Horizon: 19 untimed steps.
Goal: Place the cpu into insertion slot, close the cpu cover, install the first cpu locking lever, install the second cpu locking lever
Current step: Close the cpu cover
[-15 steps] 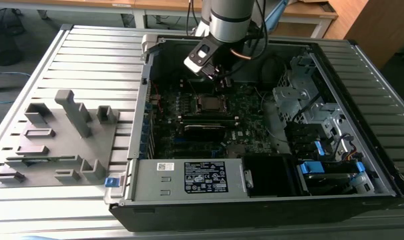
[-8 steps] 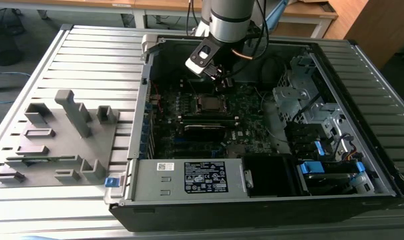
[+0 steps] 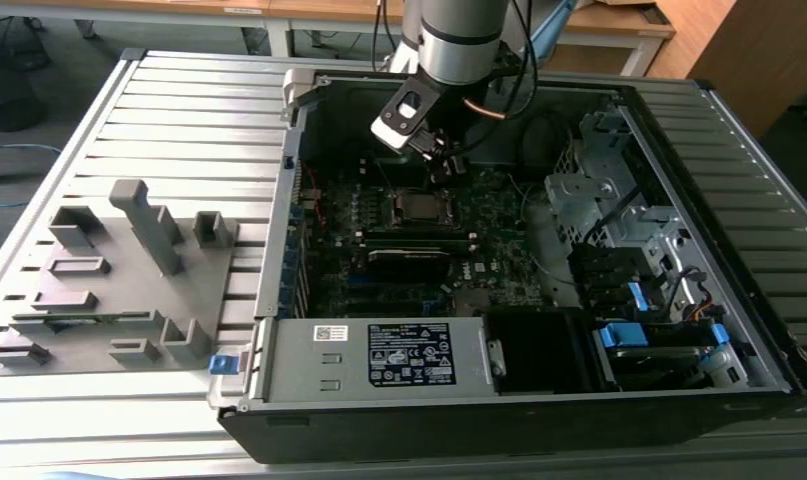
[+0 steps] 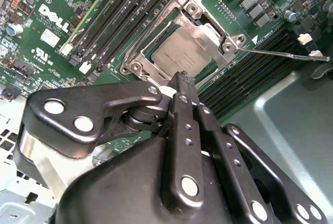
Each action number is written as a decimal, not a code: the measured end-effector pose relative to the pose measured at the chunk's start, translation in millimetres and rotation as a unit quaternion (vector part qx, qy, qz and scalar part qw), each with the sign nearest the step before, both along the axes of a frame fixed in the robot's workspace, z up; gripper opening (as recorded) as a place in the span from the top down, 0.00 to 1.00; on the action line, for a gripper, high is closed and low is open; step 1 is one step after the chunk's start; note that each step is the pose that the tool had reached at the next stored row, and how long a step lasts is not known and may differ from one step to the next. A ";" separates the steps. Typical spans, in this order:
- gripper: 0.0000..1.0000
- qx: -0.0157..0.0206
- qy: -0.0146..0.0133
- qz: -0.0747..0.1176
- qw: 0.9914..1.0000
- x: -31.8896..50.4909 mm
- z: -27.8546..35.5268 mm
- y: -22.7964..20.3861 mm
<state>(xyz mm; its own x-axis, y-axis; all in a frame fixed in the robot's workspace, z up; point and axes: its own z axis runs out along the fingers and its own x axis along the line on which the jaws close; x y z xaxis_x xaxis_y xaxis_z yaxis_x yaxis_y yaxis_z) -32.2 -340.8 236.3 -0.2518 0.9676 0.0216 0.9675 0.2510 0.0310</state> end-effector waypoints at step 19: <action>0.89 0.000 0.000 0.053 0.999 0.0 -0.3 0.0</action>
